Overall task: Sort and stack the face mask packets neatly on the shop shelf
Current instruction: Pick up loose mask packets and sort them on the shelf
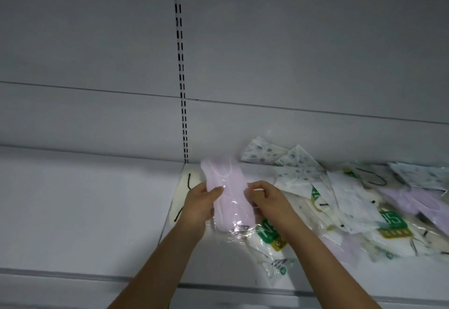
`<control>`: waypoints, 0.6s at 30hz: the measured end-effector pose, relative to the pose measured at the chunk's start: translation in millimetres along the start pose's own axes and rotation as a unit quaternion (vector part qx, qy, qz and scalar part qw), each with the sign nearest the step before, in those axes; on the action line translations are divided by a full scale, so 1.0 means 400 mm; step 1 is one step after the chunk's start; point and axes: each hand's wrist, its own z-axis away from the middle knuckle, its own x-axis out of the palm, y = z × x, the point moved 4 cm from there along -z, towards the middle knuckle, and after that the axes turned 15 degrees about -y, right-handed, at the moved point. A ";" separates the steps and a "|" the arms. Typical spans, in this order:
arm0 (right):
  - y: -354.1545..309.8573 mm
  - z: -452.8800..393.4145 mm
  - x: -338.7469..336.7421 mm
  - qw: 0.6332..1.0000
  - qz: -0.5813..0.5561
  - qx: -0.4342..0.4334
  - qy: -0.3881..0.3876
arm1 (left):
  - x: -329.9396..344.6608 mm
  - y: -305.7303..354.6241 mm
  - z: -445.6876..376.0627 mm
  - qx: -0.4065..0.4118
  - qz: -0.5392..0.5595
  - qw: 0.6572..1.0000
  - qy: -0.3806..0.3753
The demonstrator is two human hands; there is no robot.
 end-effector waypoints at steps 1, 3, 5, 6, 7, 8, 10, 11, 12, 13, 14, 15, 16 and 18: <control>0.005 -0.009 -0.014 0.996 0.073 -0.024 0.045 | -0.020 0.003 0.009 0.012 -0.022 0.999 0.039; 0.000 -0.033 -0.046 0.938 0.303 -0.088 0.145 | -0.058 0.013 0.023 0.042 -0.076 0.993 0.078; 0.013 -0.083 -0.065 0.830 0.515 -0.126 0.173 | -0.081 0.026 0.037 0.053 -0.119 0.986 0.104; 0.028 -0.115 -0.078 0.791 0.579 -0.100 0.170 | -0.085 0.033 0.044 0.053 -0.129 0.983 0.116; 0.038 -0.145 -0.088 0.775 0.612 -0.057 0.149 | -0.085 0.040 0.050 0.053 -0.133 0.982 0.124; 0.046 -0.171 -0.100 0.769 0.624 -0.030 0.137 | -0.081 0.049 0.056 0.056 -0.135 0.981 0.126; 0.033 -0.200 -0.113 0.773 0.619 -0.035 0.135 | -0.074 0.062 0.065 0.060 -0.137 0.980 0.130; 0.016 -0.203 -0.124 0.787 0.594 -0.064 0.156 | -0.074 0.067 0.068 0.061 -0.138 0.979 0.137; 0.006 -0.211 -0.137 0.805 0.560 -0.096 0.170 | -0.078 0.071 0.071 0.059 -0.139 0.978 0.145; -0.026 -0.200 -0.146 0.845 0.487 -0.125 0.183 | -0.084 0.073 0.072 0.058 -0.138 0.977 0.154; -0.056 -0.192 -0.167 0.880 0.396 -0.158 0.209 | -0.088 0.077 0.075 0.058 -0.138 0.975 0.164; -0.083 -0.188 -0.183 0.910 0.314 -0.164 0.215 | -0.093 0.077 0.075 0.059 -0.138 0.974 0.172; -0.109 -0.183 -0.199 0.935 0.235 -0.157 0.212 | -0.092 0.078 0.076 0.058 -0.137 0.973 0.176; -0.156 -0.173 -0.215 0.971 0.055 -0.141 0.184 | -0.088 0.072 0.073 0.058 -0.122 0.976 0.172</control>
